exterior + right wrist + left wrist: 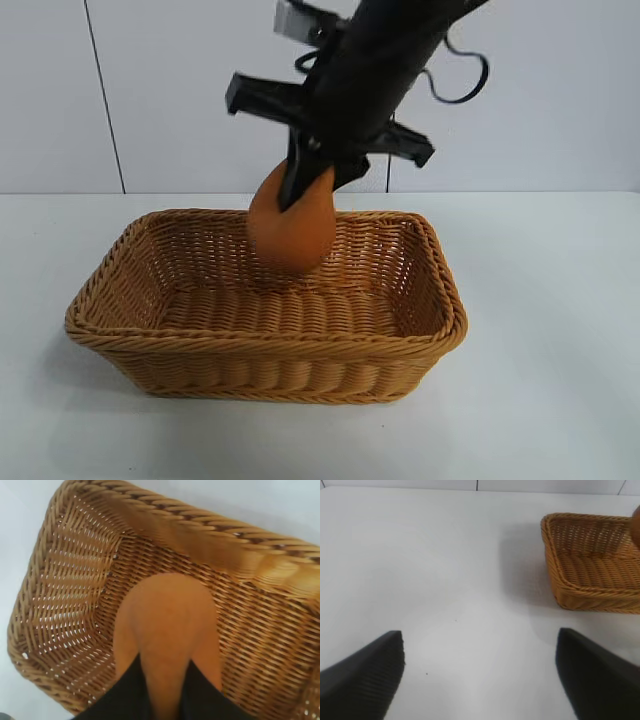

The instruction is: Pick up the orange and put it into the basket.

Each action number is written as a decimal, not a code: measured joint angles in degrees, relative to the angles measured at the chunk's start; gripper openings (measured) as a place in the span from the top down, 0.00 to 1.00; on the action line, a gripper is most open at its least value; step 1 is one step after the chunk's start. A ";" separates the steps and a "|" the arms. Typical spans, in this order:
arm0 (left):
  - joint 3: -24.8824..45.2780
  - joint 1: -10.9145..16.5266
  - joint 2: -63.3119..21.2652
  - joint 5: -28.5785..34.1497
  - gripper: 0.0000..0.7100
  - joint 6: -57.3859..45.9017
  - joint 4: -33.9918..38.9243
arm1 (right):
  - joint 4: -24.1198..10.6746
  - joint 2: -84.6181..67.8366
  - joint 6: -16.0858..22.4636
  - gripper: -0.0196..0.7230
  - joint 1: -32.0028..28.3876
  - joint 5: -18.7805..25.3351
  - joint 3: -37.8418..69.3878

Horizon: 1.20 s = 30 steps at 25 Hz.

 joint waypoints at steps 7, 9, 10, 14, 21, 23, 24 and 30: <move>0.00 0.00 0.00 0.00 0.17 0.00 0.00 | 0.00 0.18 -0.21 0.40 0.00 0.70 -0.07; 0.00 0.00 0.00 0.00 0.17 0.00 0.00 | 0.00 0.18 -0.48 0.22 0.00 1.84 -0.71; 0.00 0.00 0.00 0.00 0.17 0.00 0.00 | -0.11 0.18 -0.56 0.17 0.00 2.60 -1.25; 0.00 0.00 0.00 -0.08 0.17 0.00 -0.11 | -0.32 0.18 -0.61 0.10 0.00 8.75 -5.44; 0.00 0.00 0.00 -0.07 0.17 0.00 -0.11 | -8.25 0.12 3.23 0.10 0.00 23.59 -15.72; 0.00 0.00 0.00 -0.07 0.17 0.00 -0.11 | -12.55 0.00 5.14 0.10 0.00 27.08 -18.12; 0.00 0.00 0.00 -0.07 0.17 0.00 -0.11 | -14.89 0.00 5.78 0.10 0.00 27.77 -19.25; 0.00 0.00 0.00 -0.07 0.17 0.00 -0.11 | -19.95 0.00 7.06 0.10 -1.58 28.30 -21.68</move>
